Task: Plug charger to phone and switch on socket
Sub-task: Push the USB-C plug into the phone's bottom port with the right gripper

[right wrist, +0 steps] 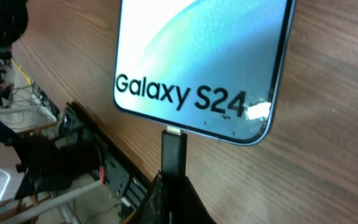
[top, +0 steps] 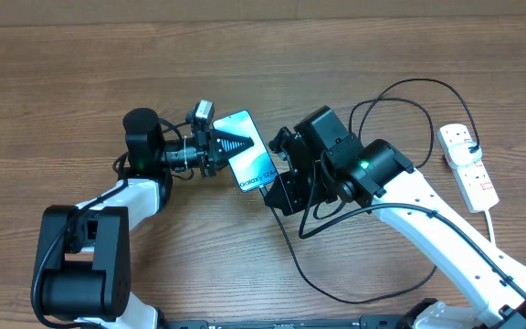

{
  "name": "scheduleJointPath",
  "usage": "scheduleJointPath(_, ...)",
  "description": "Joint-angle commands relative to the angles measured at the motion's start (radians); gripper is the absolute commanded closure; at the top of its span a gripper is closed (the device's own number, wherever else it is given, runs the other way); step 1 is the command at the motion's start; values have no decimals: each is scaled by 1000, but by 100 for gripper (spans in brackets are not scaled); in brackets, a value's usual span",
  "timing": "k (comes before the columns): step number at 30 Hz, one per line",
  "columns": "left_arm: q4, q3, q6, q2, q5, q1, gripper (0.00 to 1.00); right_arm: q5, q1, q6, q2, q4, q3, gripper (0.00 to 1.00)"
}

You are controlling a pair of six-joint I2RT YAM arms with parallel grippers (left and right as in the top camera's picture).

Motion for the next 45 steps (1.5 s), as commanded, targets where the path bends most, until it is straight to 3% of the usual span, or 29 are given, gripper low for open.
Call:
scheduleJointPath(1,7,16,44,-3,100,-16,96,33,-3,23,-3,84,7,96)
scheduleJointPath(6,7,16,69,-3,112,-15,96,34,-3,23,-3,115,7,92)
scheduleJointPath(11,5,16,121,-3,39,-15,96,34,-3,22,-3,27,7,65)
scheduleJointPath(12,-13,16,147,-3,-15,-15,96,34,-3,22,-3,-1,7,55)
scheduleJointPath(15,-44,16,186,-3,-85,-15,96,50,-3,21,-3,-13,7,43)
scheduleJointPath(28,-65,16,211,-3,-219,-15,96,329,70,19,20,18,-13,41)
scheduleJointPath(32,-65,16,204,-3,-204,-15,96,333,82,19,35,58,-49,43)
scheduleJointPath(37,-64,16,204,-3,-166,-15,96,348,82,19,36,95,-64,65)
scheduleJointPath(41,-64,16,214,-3,-126,-15,95,350,82,19,43,140,-64,89)
scheduleJointPath(43,-64,16,224,-3,-112,-15,96,364,82,19,51,167,-64,96)
scheduleJointPath(45,-63,16,231,-3,-95,-15,96,374,82,19,65,195,-64,96)
